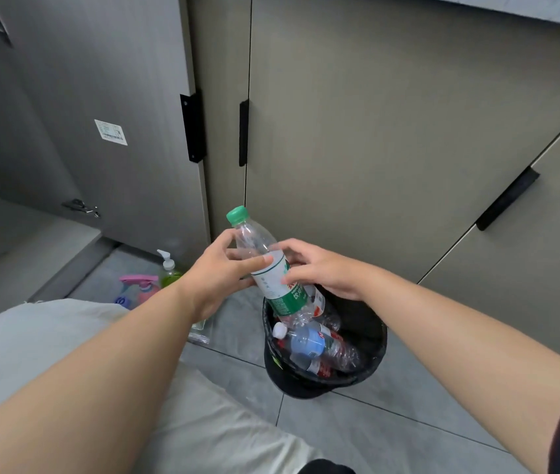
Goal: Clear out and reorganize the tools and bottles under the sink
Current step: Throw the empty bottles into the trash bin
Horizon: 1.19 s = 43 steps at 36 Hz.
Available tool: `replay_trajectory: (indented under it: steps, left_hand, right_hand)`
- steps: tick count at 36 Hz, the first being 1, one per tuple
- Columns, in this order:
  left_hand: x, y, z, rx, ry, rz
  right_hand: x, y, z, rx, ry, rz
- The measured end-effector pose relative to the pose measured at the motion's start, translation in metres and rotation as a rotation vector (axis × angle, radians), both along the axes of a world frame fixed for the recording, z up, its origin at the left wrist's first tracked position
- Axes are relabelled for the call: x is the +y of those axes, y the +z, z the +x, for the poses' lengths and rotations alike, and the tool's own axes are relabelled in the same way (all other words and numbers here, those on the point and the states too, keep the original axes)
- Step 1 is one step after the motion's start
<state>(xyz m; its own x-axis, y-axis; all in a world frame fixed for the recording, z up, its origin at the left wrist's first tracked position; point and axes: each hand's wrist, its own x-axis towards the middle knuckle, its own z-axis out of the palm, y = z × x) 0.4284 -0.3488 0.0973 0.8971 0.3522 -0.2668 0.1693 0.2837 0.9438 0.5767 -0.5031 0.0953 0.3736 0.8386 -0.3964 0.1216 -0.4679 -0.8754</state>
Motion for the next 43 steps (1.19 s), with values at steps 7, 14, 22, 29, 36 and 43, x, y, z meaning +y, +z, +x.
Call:
replay_trajectory:
  steps: [7,14,22,29,36,43]
  left_hand:
    - [-0.004,-0.004,0.001,0.02,-0.059,0.064]
    - [0.005,-0.013,0.002,0.181,0.071,0.149]
    - [0.015,-0.015,-0.004,0.249,0.198,0.159]
    - [0.024,-0.013,-0.018,0.29,0.245,0.215]
    - [0.05,-0.018,-0.026,0.288,0.367,0.23]
    - [0.117,0.004,-0.043,0.246,0.444,0.262]
  right_hand:
    - [0.005,-0.007,-0.007,-0.383,-0.014,0.004]
    - [-0.032,-0.038,0.018,-0.523,-0.074,-0.243]
    - [-0.059,-0.1,0.026,-0.657,-0.122,-0.459]
    - [-0.049,-0.123,0.026,-0.64,-0.153,-0.672]
    - [0.013,-0.084,0.014,-0.835,-0.311,-0.215]
    - [0.108,-0.053,-0.026,-0.763,-0.032,0.099]
